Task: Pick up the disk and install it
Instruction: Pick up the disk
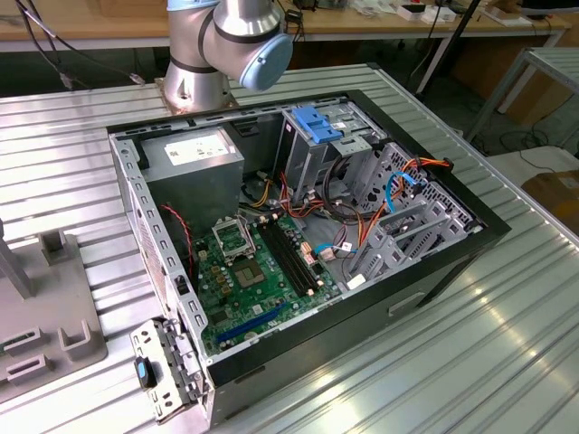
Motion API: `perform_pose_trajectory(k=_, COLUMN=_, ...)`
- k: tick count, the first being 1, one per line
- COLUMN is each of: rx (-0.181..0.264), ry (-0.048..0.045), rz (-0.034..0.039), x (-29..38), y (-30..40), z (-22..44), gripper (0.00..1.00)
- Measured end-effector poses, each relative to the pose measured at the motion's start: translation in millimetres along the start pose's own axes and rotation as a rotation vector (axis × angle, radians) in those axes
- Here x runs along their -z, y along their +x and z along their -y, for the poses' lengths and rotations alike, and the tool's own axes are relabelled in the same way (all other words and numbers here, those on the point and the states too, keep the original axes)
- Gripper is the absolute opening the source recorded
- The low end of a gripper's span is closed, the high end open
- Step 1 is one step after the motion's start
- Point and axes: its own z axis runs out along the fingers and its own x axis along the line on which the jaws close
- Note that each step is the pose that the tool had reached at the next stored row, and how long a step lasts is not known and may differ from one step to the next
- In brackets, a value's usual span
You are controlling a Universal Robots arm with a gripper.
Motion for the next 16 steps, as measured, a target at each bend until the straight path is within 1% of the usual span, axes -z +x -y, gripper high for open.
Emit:
perform_pose_trajectory(k=3, rx=0.001, ry=0.0000, rz=0.0000, x=-1.9, y=0.0, z=0.0, gripper=0.11)
perform_pose_trajectory(k=6, rx=0.002, ry=-0.0001, rz=0.0000, x=-2.1, y=0.0, z=0.0, gripper=0.11)
perform_pose_trajectory(k=7, rx=0.002, ry=0.0003, rz=0.0001, x=-3.3, y=0.0, z=-0.1, gripper=0.11)
perform_pose_trajectory(k=9, rx=0.002, ry=-0.0001, rz=-0.0009, x=-5.2, y=0.1, z=-0.1, gripper=0.11)
perform_pose_trajectory(k=16, rx=0.002, ry=-0.0002, rz=-0.0027, x=-7.4, y=0.2, z=-0.1, gripper=0.11)
